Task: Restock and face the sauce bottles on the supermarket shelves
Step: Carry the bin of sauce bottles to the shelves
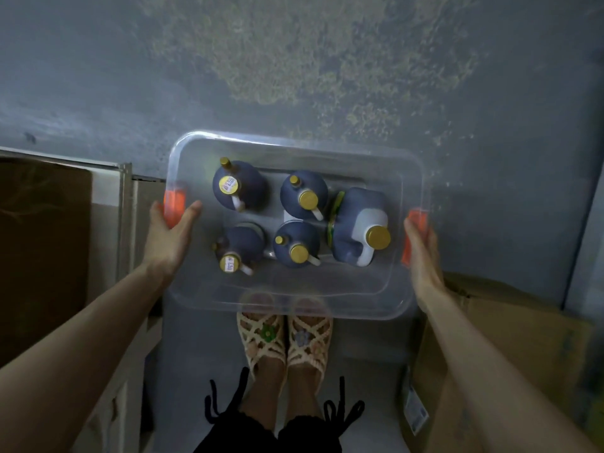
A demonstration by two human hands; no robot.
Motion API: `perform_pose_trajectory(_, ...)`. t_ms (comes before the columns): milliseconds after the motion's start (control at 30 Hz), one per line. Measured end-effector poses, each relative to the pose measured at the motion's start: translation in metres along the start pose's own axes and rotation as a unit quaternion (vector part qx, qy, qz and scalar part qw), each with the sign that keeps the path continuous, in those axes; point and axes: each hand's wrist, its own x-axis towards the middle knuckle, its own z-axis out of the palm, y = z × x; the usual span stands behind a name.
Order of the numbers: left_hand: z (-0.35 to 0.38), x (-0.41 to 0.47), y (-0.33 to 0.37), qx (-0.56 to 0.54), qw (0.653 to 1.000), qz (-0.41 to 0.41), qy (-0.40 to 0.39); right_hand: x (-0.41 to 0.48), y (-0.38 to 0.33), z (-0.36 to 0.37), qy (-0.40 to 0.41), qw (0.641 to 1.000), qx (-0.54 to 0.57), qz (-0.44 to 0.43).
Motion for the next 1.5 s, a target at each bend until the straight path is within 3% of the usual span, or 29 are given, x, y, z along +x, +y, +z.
perform_pose_trajectory(400, -0.017, -0.02, 0.013, -0.024, 0.999, 0.0, -0.026, -0.018, -0.005, -0.008, 0.034, 0.999, 0.009, -0.005)
perform_pose_trajectory(900, -0.021, -0.012, 0.017, 0.048, 0.994, 0.014, -0.095, -0.01, -0.01, -0.001, 0.054, 0.998, -0.032, -0.022)
perform_pose_trajectory(1167, -0.017, -0.018, 0.03, 0.062, 0.998, 0.016, -0.017, -0.021, -0.031, -0.008, 0.051, 0.996, -0.078, 0.012)
perform_pose_trajectory(1500, -0.06, -0.078, 0.105, -0.039, 0.997, -0.057, 0.029, -0.111, -0.102, -0.056, 0.072, 0.994, -0.076, 0.02)
